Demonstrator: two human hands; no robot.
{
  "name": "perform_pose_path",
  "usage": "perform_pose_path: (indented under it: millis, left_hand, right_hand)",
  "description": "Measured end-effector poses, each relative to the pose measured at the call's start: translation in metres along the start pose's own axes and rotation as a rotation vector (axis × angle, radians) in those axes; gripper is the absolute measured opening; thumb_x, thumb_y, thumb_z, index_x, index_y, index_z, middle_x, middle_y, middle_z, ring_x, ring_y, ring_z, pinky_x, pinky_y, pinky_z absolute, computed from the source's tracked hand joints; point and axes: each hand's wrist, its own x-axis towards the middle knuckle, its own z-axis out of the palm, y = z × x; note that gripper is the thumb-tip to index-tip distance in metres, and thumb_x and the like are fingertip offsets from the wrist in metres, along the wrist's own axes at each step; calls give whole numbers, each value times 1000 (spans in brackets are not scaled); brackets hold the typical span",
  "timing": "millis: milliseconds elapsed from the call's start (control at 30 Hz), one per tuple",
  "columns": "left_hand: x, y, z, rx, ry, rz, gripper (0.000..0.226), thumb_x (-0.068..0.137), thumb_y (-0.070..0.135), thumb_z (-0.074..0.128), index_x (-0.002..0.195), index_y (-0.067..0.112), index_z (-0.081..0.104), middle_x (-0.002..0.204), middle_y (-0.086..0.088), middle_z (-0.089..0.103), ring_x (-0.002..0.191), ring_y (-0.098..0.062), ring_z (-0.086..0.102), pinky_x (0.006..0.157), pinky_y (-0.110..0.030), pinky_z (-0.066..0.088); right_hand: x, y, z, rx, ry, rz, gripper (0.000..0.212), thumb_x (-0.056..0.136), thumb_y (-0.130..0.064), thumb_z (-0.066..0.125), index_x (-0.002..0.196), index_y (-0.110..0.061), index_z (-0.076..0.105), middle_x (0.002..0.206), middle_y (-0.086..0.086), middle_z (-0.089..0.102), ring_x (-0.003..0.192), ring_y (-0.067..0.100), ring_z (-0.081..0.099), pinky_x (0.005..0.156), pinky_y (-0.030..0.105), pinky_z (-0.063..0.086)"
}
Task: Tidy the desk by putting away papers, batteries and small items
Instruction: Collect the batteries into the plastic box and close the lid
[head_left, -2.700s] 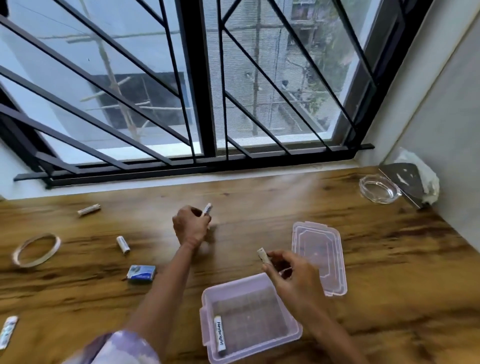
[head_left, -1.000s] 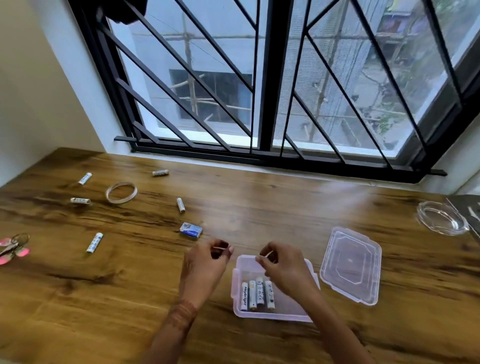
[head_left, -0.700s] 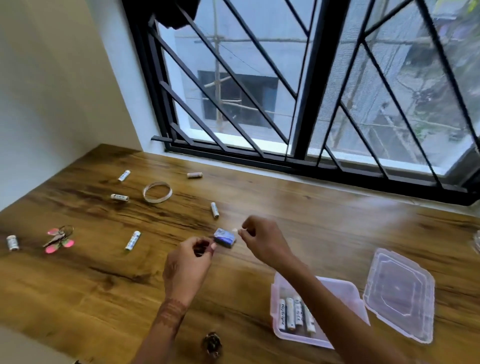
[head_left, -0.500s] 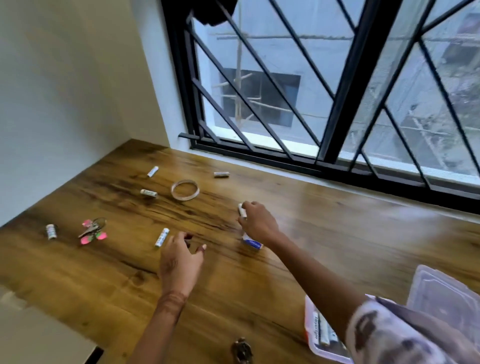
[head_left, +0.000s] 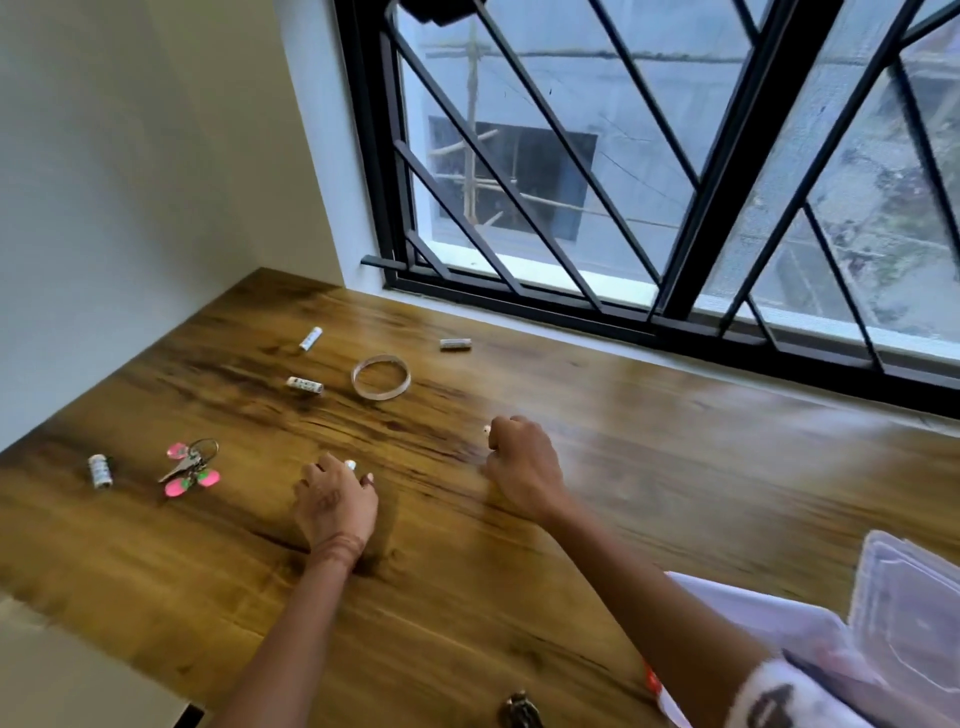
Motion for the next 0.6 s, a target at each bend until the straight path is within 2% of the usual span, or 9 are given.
perform_pose_path:
  millis: [100,200,333,433,500,533,600]
  left_hand:
    - [0,3,6,4,-15,23,41,91,20,52,124,-4,44,127,-23,49,116,-36,48,90,-44,44]
    - [-14,21,8,-93,-61,77,34,92,17,49,119,-4,48,124,-23,50,113,-36,49,90,-42,42]
    - [-62,57,8,-317,-165,268,29,93,22,51,112,1,57,114,-18,60,105,-33,55,81,-34,43]
    - [-117,85,10,-669,-401,329,26,91,23,57,106,3,64,90,-7,67,81,-21,64,70,-26,54]
    - [-154,103,13,-914,-619,278,15,88,14,60,96,3,66,73,0,65,62,-9,62,58,-18,55]
    - [-172,112,17,-964,-714,256,8,88,12,61,89,7,66,68,2,65,56,-5,62,56,-18,55]
    - [-204,126,25,-936,-846,272,11,88,13,61,77,15,64,62,3,66,51,-2,62,56,-19,56]
  right_hand:
    - [-29,1,-18,99,43,-24,10,84,0,54,91,-5,59,88,11,61,77,21,54,65,32,48]
    - [-49,13,-37,185,64,20,11,81,-1,60,90,-6,60,92,11,65,76,19,57,57,22,43]
    - [-75,36,-65,308,94,124,10,83,-11,63,92,-10,58,92,4,68,76,18,65,63,30,53]
    - [-102,60,-92,367,206,206,18,85,-27,65,93,-12,60,79,-2,66,67,13,67,62,28,55]
    - [-119,79,-111,377,263,285,18,80,-19,69,95,-13,62,77,-3,66,66,10,66,58,16,51]
    - [-130,89,-121,379,277,329,22,77,-13,70,99,-14,63,77,-3,66,65,8,64,57,11,48]
    - [-151,108,-136,378,260,425,32,73,-7,69,104,-15,63,78,-2,65,65,5,62,58,12,46]
